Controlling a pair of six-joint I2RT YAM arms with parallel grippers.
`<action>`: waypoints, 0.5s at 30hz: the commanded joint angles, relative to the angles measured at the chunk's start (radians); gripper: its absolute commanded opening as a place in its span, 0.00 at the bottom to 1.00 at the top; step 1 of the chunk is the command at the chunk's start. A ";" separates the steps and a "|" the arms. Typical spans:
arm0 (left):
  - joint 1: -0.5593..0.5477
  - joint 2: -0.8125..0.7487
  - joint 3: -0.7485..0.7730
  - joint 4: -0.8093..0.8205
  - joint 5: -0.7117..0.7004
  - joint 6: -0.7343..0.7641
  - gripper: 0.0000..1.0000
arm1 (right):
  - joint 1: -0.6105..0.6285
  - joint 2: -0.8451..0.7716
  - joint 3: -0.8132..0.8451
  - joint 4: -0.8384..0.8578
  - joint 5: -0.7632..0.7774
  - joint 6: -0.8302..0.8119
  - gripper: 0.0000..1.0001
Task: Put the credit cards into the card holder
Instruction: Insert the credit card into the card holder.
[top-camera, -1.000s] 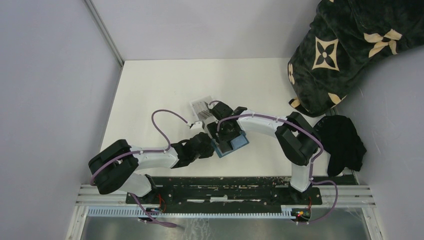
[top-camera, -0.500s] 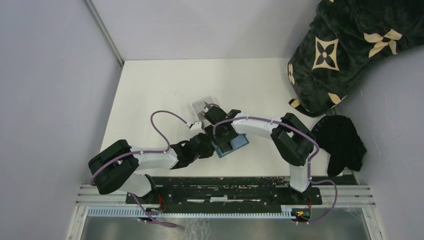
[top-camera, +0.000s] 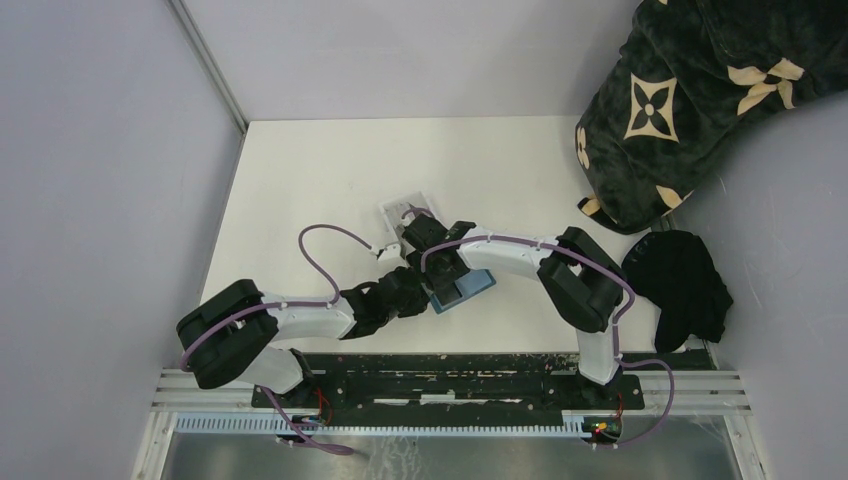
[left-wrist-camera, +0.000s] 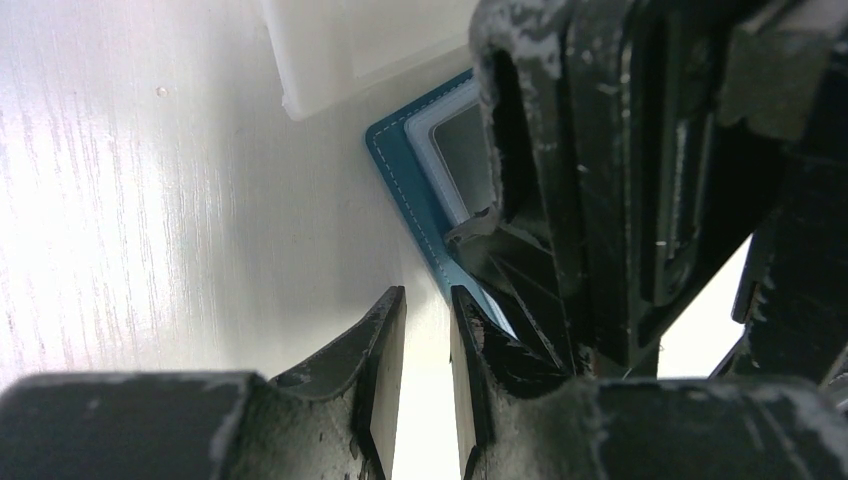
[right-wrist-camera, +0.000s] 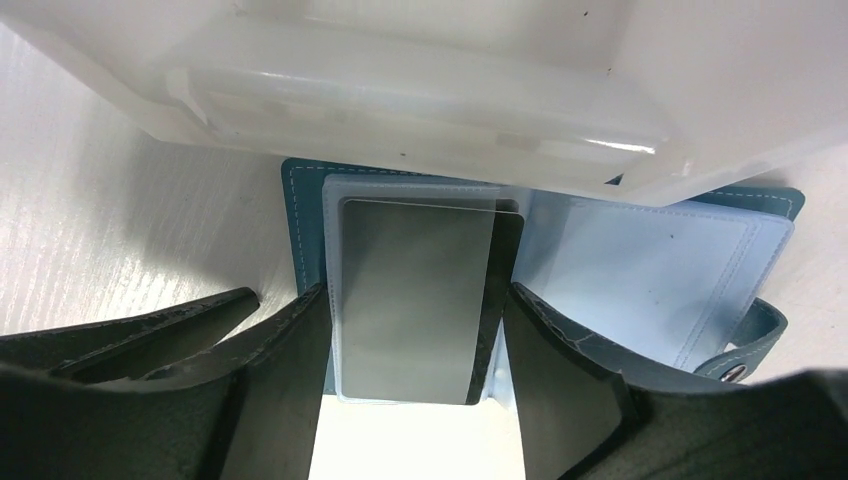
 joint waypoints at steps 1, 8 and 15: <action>-0.001 0.036 -0.046 -0.140 0.011 -0.019 0.32 | 0.010 0.016 0.039 0.021 0.043 -0.010 0.64; -0.002 0.027 -0.047 -0.153 -0.003 -0.026 0.32 | 0.010 0.010 0.049 0.023 0.047 -0.001 0.60; -0.002 -0.024 -0.050 -0.204 -0.044 -0.045 0.36 | 0.011 -0.002 0.058 0.009 0.058 -0.008 0.77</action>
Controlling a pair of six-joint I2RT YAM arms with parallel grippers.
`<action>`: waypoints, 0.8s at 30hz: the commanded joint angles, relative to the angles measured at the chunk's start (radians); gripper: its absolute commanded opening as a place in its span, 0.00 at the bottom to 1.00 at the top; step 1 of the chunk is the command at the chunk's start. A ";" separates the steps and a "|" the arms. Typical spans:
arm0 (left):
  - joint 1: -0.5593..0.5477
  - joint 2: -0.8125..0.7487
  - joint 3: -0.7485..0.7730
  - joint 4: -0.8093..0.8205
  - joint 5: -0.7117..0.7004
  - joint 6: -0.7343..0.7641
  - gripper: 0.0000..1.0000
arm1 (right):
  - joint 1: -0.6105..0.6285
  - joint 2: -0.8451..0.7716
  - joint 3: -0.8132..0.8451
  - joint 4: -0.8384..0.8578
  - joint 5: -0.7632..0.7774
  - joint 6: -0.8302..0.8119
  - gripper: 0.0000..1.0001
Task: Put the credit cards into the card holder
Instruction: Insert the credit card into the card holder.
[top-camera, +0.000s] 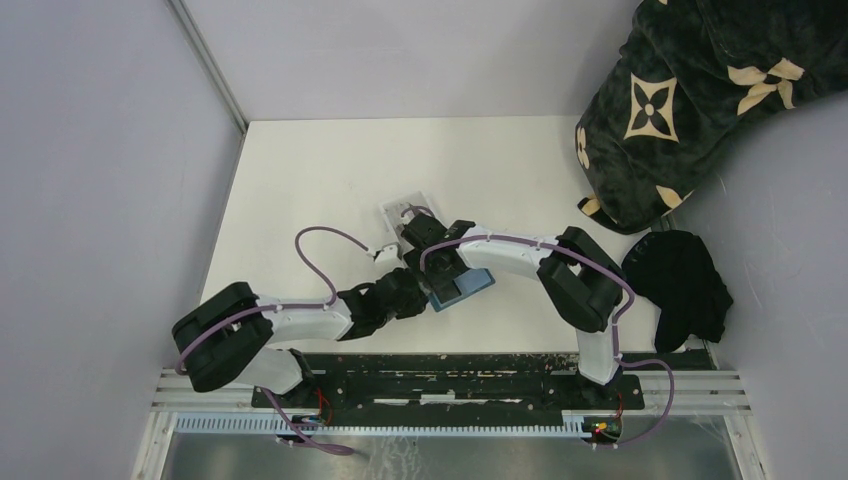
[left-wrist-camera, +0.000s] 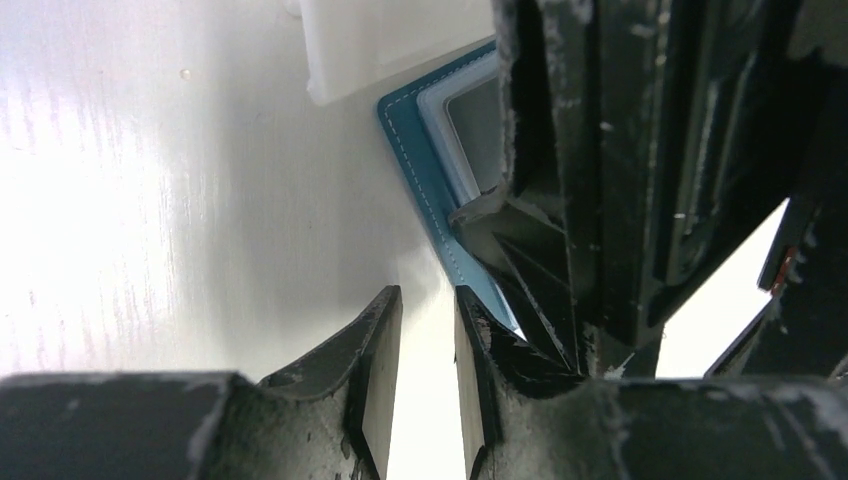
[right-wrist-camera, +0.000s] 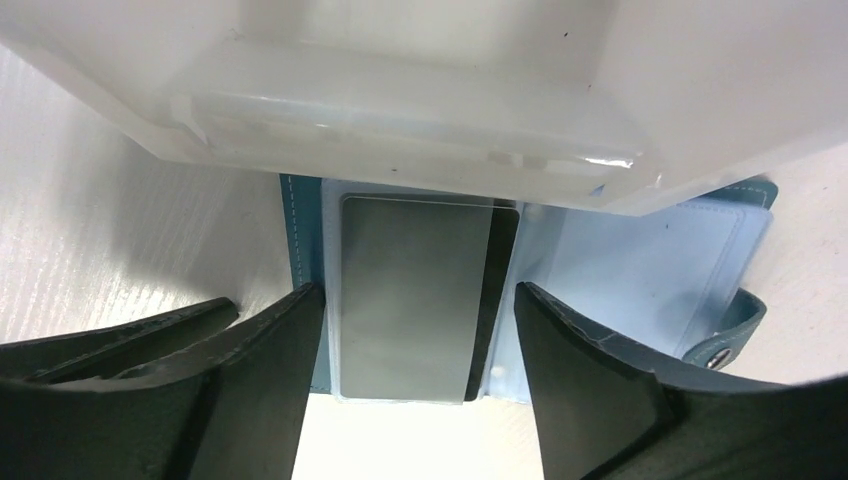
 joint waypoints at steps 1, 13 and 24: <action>-0.001 -0.020 -0.041 -0.197 -0.044 -0.019 0.37 | 0.007 -0.008 0.044 0.004 0.038 -0.009 0.79; 0.000 -0.195 0.044 -0.393 -0.152 -0.020 0.41 | 0.001 -0.116 0.081 -0.041 0.073 -0.037 0.82; 0.063 -0.349 0.142 -0.495 -0.251 0.019 0.48 | -0.034 -0.138 0.267 -0.117 0.022 -0.075 0.82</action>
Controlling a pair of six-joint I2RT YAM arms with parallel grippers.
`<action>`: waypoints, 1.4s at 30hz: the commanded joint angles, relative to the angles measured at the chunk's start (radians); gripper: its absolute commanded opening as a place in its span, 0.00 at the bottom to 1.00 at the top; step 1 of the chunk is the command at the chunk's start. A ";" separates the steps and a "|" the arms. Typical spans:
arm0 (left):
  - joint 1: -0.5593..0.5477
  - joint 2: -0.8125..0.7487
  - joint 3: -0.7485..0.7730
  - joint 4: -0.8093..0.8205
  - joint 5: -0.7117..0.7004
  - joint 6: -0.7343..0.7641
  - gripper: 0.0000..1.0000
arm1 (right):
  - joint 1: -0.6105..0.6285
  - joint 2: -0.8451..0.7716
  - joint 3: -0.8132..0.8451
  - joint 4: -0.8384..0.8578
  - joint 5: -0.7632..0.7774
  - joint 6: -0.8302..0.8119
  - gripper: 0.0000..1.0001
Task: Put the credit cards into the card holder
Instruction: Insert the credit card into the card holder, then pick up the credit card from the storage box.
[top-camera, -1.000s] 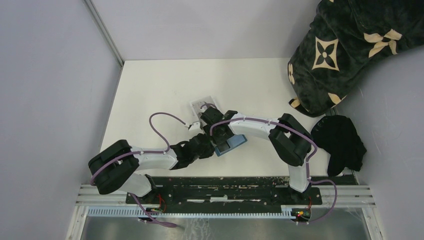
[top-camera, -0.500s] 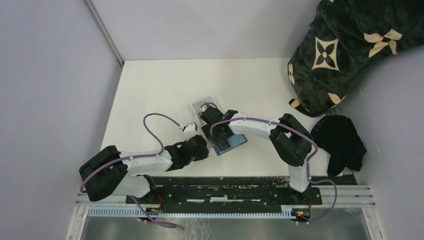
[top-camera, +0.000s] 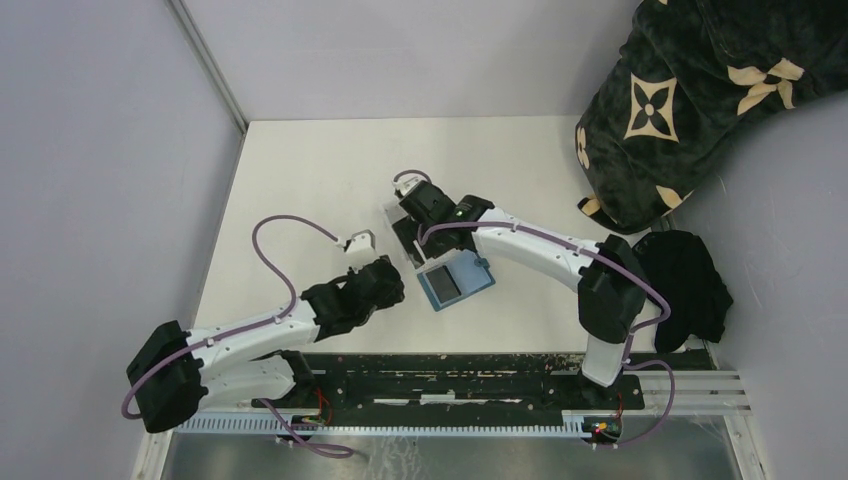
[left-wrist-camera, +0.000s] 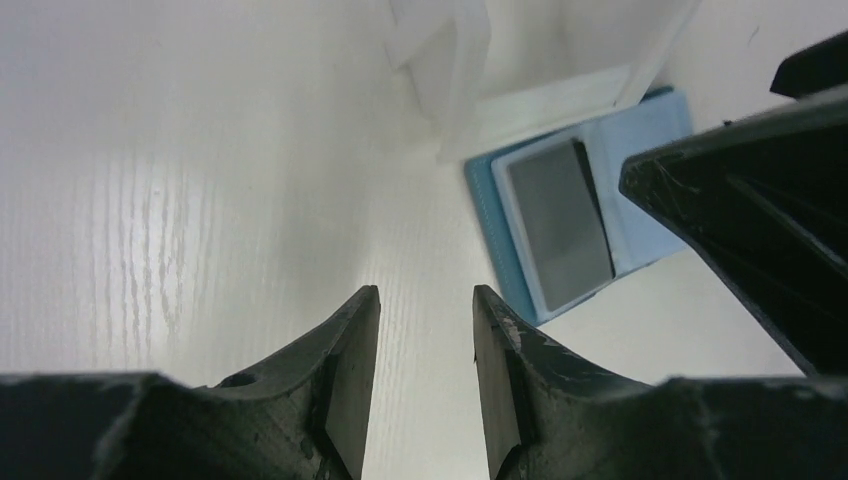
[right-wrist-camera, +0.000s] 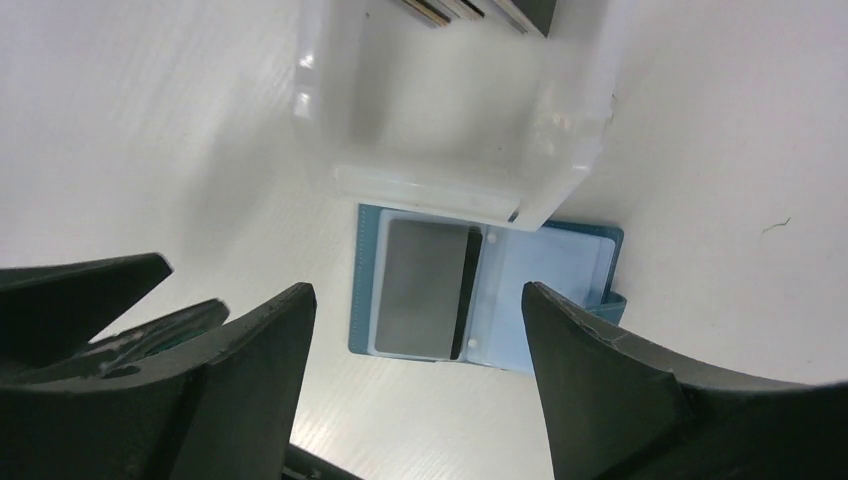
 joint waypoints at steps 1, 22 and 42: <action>0.079 -0.024 0.063 -0.021 -0.063 0.044 0.48 | -0.036 0.007 0.137 -0.025 -0.041 -0.024 0.82; 0.453 0.256 0.201 0.184 0.248 0.249 0.47 | -0.229 0.363 0.527 0.008 -0.390 0.072 0.76; 0.517 0.409 0.275 0.248 0.314 0.254 0.46 | -0.295 0.505 0.629 0.058 -0.540 0.175 0.73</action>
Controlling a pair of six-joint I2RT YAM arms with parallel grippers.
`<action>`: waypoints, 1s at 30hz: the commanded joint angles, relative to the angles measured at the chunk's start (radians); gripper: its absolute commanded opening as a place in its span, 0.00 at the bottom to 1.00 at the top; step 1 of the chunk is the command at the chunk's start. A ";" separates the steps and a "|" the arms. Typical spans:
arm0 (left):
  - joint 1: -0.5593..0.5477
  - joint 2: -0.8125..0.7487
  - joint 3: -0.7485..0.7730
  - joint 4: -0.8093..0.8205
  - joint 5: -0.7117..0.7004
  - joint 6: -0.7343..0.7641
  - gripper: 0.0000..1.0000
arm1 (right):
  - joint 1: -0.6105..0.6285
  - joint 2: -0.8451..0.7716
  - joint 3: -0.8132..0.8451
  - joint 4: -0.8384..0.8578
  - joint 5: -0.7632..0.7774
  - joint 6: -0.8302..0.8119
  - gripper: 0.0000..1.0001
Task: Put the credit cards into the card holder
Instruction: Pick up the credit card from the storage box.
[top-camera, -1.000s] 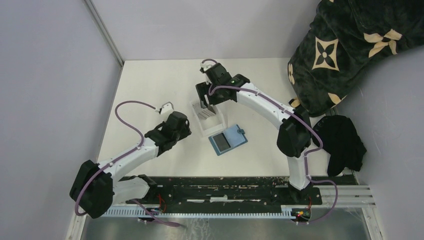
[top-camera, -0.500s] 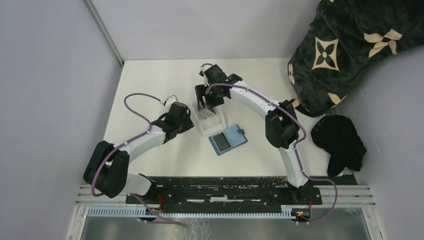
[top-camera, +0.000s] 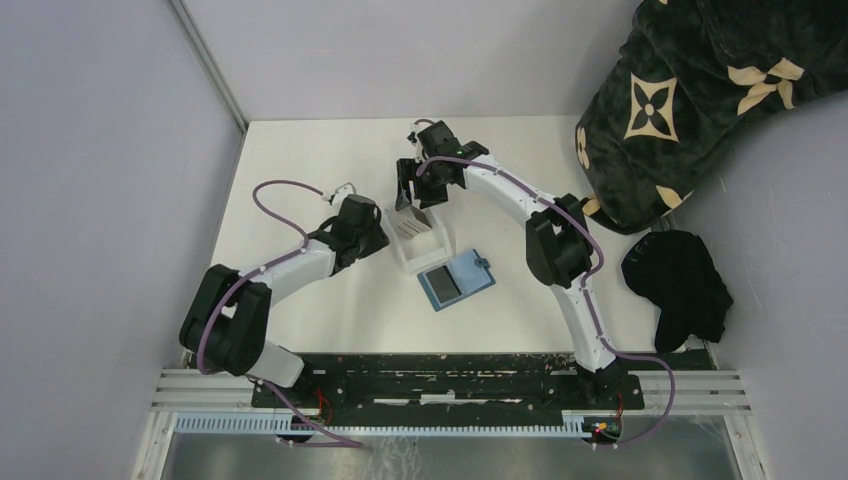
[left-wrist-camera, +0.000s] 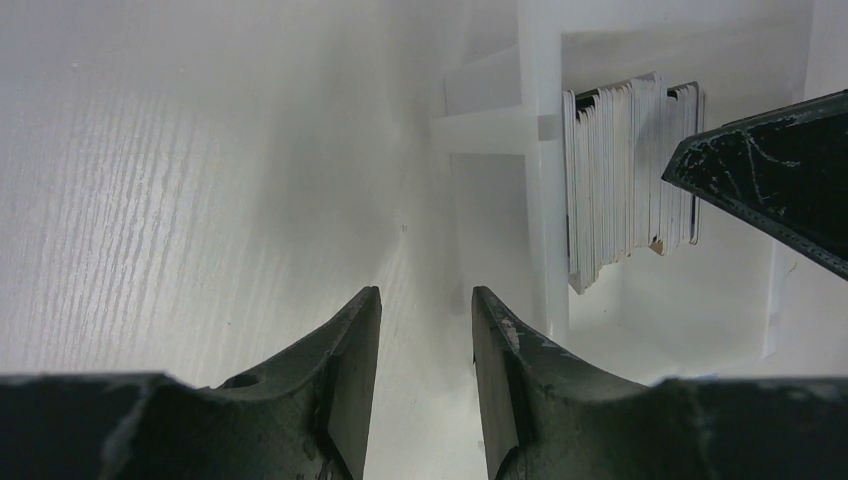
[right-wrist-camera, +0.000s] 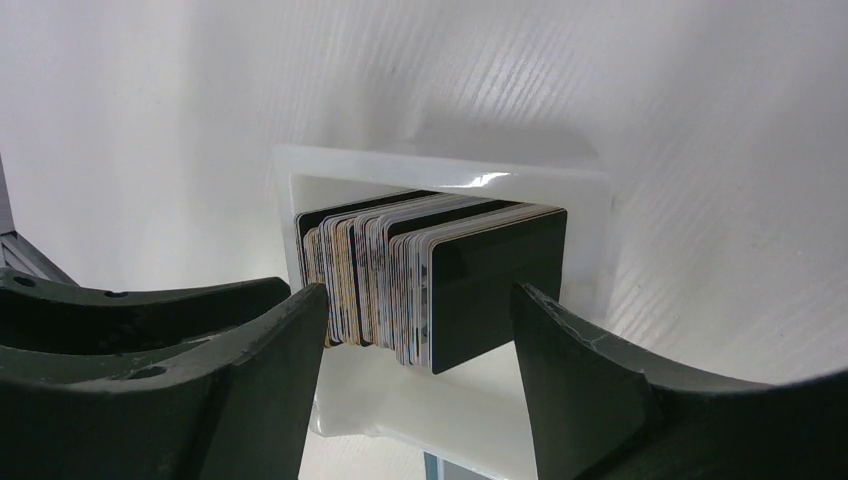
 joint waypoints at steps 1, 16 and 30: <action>0.012 0.027 0.050 0.050 0.021 0.043 0.46 | -0.004 0.024 0.056 0.046 -0.049 0.034 0.72; 0.043 0.097 0.085 0.088 0.074 0.050 0.45 | -0.005 0.035 -0.002 0.082 -0.101 0.093 0.69; 0.043 0.181 0.126 0.103 0.109 0.058 0.45 | -0.004 0.010 -0.006 0.079 -0.120 0.102 0.62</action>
